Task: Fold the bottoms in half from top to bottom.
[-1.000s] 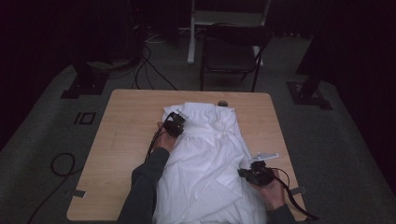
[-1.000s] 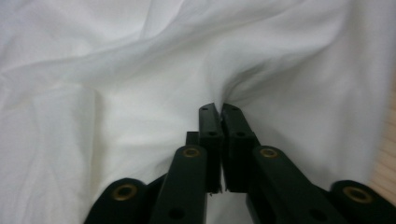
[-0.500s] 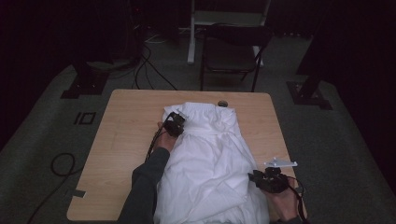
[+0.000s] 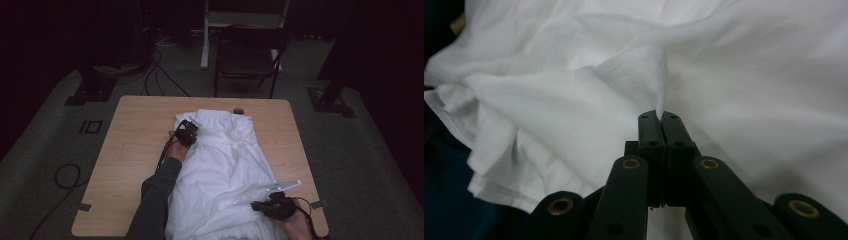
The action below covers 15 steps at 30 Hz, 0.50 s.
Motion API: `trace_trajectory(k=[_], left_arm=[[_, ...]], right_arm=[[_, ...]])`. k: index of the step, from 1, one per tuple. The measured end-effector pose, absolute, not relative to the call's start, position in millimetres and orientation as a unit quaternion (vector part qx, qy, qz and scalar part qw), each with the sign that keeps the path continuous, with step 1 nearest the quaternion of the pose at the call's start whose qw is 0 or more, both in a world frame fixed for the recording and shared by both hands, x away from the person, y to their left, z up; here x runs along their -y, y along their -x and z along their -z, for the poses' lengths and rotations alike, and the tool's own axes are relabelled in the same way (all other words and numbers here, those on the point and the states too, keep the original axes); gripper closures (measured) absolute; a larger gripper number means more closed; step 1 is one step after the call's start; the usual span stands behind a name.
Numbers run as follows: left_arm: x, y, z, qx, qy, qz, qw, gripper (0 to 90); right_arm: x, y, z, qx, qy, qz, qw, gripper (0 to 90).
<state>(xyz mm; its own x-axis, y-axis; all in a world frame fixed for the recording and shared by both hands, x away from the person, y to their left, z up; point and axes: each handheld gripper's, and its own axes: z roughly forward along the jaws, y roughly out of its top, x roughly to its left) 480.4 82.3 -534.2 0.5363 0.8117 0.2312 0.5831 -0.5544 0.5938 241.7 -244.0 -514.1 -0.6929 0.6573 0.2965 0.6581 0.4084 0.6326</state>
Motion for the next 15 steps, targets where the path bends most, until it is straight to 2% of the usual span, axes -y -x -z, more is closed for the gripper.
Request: trace_trajectory(k=[3, 6, 8, 9, 11, 12, 15], left_arm=[[-81, -481, 534, -0.413, -0.846, -0.25, 0.228, 85.2], [-81, -482, 534, -0.413, -0.846, -0.25, 0.225, 85.2], [-80, -481, 534, -0.414, -0.845, -0.251, 0.225, 85.2], [-80, -481, 534, -0.414, -0.846, -0.251, 0.225, 85.3], [-81, -482, 534, -0.414, -0.846, -0.251, 0.225, 85.2], [-81, -482, 534, -0.414, -0.846, -0.25, 0.225, 85.2], [-82, -482, 534, -0.415, -0.845, -0.248, 0.228, 85.2]], right_arm=[[270, -235, 494, 0.824, 0.413, 0.387, -0.03, 89.2], [284, -233, 493, 0.828, 0.426, 0.364, -0.026, 89.1], [287, -234, 502, 0.83, 0.433, 0.35, -0.007, 88.2], [286, -236, 507, 0.832, 0.434, 0.346, 0.004, 84.7], [284, -238, 511, 0.829, 0.434, 0.352, 0.003, 70.8], [283, -240, 510, 0.826, 0.432, 0.362, 0.001, 66.8], [281, -250, 496, 0.815, 0.418, 0.4, -0.022, 55.2]])
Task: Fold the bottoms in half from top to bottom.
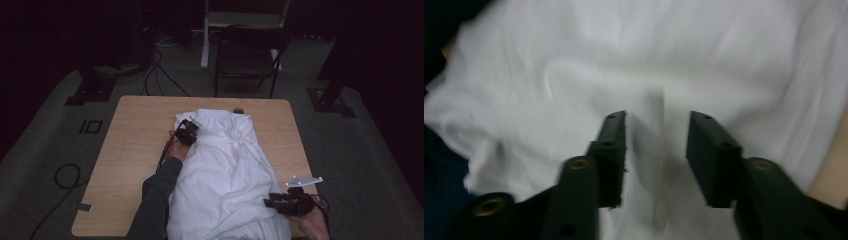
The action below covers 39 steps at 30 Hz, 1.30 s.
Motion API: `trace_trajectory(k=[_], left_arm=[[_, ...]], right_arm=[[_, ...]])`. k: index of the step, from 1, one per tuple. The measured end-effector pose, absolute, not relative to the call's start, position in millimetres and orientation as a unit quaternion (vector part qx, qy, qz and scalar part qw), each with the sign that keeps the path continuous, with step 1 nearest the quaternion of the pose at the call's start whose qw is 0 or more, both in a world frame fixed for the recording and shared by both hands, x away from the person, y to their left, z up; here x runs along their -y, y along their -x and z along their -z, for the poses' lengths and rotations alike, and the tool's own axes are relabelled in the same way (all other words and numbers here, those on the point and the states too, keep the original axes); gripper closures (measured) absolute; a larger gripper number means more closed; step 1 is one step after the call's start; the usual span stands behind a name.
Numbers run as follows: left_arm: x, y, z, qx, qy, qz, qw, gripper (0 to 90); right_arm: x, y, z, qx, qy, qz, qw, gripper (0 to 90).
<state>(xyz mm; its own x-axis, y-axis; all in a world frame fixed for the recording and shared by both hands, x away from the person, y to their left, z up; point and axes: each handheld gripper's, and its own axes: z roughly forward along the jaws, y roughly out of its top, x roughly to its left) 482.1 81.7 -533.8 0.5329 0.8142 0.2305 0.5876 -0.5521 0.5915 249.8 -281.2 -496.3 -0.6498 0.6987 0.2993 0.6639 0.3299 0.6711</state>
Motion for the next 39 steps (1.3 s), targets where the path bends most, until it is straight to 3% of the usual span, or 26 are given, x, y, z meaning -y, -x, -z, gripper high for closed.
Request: trace_trajectory(k=[5, 11, 22, 25, 26, 31, 33, 39], left_arm=[[-82, -482, 534, -0.416, -0.845, -0.246, 0.23, 85.2], [-83, -482, 534, -0.416, -0.845, -0.244, 0.233, 85.2], [-83, -483, 534, -0.418, -0.843, -0.242, 0.236, 85.1], [-85, -484, 533, -0.421, -0.844, -0.234, 0.238, 85.0], [-85, -484, 532, -0.422, -0.843, -0.231, 0.239, 85.0], [-89, -483, 527, -0.423, -0.84, -0.221, 0.259, 86.5], [-93, -482, 520, -0.428, -0.832, -0.212, 0.281, 86.9], [-106, -472, 477, -0.418, -0.811, -0.198, 0.358, 87.1]], right_arm=[[269, -294, 477, -0.801, -0.397, -0.445, 0.06, 49.5], [233, -371, 480, -0.806, -0.378, -0.446, 0.097, 47.1], [182, -480, 504, -0.816, -0.417, -0.387, 0.105, 31.4], [176, -494, 516, -0.817, -0.423, -0.382, 0.088, 36.1], [173, -497, 519, -0.82, -0.424, -0.374, 0.089, 41.4], [169, -506, 521, -0.829, -0.424, -0.356, 0.082, 81.9], [171, -506, 512, -0.822, -0.428, -0.366, 0.088, 85.9], [185, -495, 469, -0.812, -0.403, -0.406, 0.113, 86.5]])
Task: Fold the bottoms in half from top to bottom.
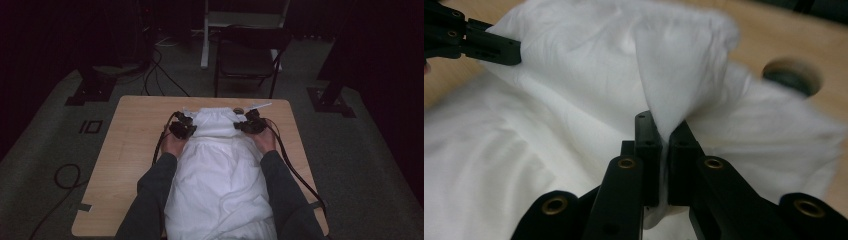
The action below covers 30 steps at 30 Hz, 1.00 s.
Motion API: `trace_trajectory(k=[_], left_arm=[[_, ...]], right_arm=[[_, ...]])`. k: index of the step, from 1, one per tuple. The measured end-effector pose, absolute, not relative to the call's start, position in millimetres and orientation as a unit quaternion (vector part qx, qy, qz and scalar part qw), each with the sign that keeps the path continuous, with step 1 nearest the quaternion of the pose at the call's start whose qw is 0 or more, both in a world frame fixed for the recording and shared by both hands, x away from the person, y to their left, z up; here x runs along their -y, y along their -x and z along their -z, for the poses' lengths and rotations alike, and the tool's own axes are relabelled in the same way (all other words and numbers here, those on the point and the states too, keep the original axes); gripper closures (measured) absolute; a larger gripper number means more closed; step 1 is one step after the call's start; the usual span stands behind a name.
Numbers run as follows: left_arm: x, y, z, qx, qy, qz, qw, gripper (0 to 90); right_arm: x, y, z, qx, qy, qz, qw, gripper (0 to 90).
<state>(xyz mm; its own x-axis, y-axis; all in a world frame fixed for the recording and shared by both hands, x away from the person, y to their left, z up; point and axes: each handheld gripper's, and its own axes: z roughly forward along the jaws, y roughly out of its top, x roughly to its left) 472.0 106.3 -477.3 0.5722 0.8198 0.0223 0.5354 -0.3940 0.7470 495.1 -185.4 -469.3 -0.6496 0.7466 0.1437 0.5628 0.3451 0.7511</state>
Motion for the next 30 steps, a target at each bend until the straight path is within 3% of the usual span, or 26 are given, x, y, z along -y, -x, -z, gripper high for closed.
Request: trace_trajectory(k=[5, 7, 12, 15, 20, 25, 30], left_arm=[[-110, -448, 440, -0.384, -0.812, -0.201, 0.39, 87.1], [-110, -422, 420, -0.355, -0.818, -0.201, 0.405, 87.0], [-114, -374, 418, -0.329, -0.83, -0.161, 0.42, 87.0], [-113, -349, 442, -0.327, -0.846, -0.128, 0.401, 86.7], [-107, -330, 502, -0.342, -0.87, -0.073, 0.347, 86.0], [-106, -338, 533, -0.347, -0.884, -0.075, 0.305, 85.5], [-109, -362, 533, -0.349, -0.882, -0.098, 0.299, 85.3]], right_arm=[[199, -475, 434, -0.805, -0.372, -0.445, 0.124, 86.5], [206, -456, 419, -0.812, -0.352, -0.448, 0.13, 86.5], [216, -421, 410, -0.819, -0.326, -0.456, 0.118, 86.4], [222, -385, 429, -0.834, -0.311, -0.447, 0.083, 86.3], [218, -363, 485, -0.858, -0.326, -0.397, 0.028, 86.1], [207, -364, 524, -0.868, -0.344, -0.358, -0.003, 85.9], [198, -380, 533, -0.858, -0.368, -0.359, -0.01, 85.8]])
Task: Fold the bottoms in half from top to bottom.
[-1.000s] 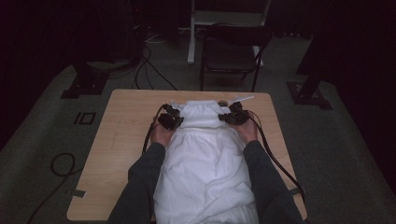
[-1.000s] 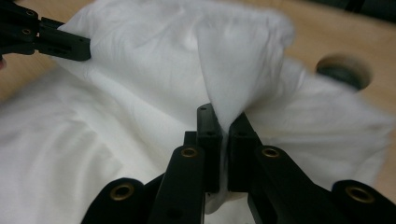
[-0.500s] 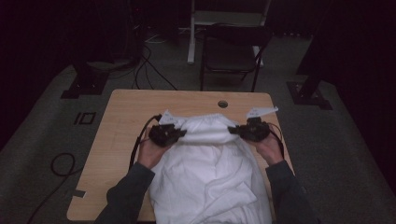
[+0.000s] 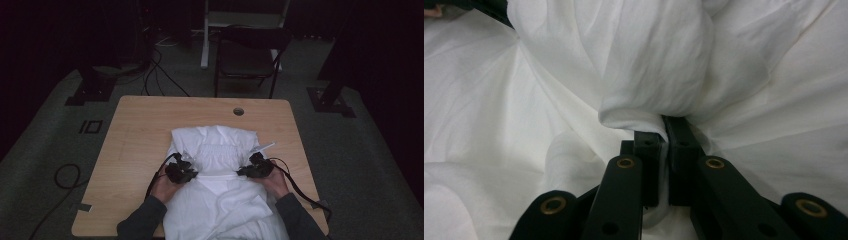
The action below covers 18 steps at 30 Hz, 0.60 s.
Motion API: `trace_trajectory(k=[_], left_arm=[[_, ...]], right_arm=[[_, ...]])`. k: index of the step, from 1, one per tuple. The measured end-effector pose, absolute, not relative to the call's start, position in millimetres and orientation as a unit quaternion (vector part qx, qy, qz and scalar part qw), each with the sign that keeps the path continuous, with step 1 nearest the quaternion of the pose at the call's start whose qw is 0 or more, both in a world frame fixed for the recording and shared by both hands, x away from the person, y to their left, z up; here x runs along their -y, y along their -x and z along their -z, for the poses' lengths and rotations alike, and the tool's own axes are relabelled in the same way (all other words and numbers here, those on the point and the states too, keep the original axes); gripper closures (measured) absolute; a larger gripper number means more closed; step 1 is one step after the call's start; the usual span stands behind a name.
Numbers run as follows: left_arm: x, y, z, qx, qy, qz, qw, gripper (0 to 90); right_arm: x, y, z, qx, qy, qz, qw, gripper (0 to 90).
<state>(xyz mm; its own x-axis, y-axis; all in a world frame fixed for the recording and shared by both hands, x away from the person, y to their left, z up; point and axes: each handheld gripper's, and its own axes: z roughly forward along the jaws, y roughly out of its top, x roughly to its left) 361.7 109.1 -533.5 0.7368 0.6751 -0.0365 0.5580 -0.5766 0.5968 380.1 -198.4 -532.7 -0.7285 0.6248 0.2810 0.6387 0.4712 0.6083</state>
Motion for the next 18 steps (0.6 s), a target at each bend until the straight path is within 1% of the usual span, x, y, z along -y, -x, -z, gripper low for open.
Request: trace_trajectory(k=[5, 10, 11, 15, 17, 18], left_arm=[[-113, -395, 532, -0.366, -0.876, -0.133, 0.283, 84.9], [-118, -427, 531, -0.379, -0.872, -0.149, 0.272, 84.4], [-118, -427, 531, -0.379, -0.872, -0.149, 0.272, 84.3], [-118, -450, 532, -0.397, -0.86, -0.167, 0.273, 83.9], [-116, -459, 532, -0.41, -0.853, -0.176, 0.273, 83.9], [-116, -459, 532, -0.41, -0.853, -0.176, 0.273, 83.9]], right_arm=[[184, -403, 535, 0.851, 0.387, 0.356, 0.006, 85.7], [168, -432, 535, 0.849, 0.395, 0.35, -0.019, 85.7], [168, -432, 535, 0.849, 0.395, 0.35, -0.019, 85.7], [163, -461, 535, 0.836, 0.418, 0.354, -0.036, 85.6], [162, -472, 536, 0.825, 0.435, 0.358, -0.04, 85.6], [162, -472, 536, 0.825, 0.435, 0.358, -0.04, 85.6]])
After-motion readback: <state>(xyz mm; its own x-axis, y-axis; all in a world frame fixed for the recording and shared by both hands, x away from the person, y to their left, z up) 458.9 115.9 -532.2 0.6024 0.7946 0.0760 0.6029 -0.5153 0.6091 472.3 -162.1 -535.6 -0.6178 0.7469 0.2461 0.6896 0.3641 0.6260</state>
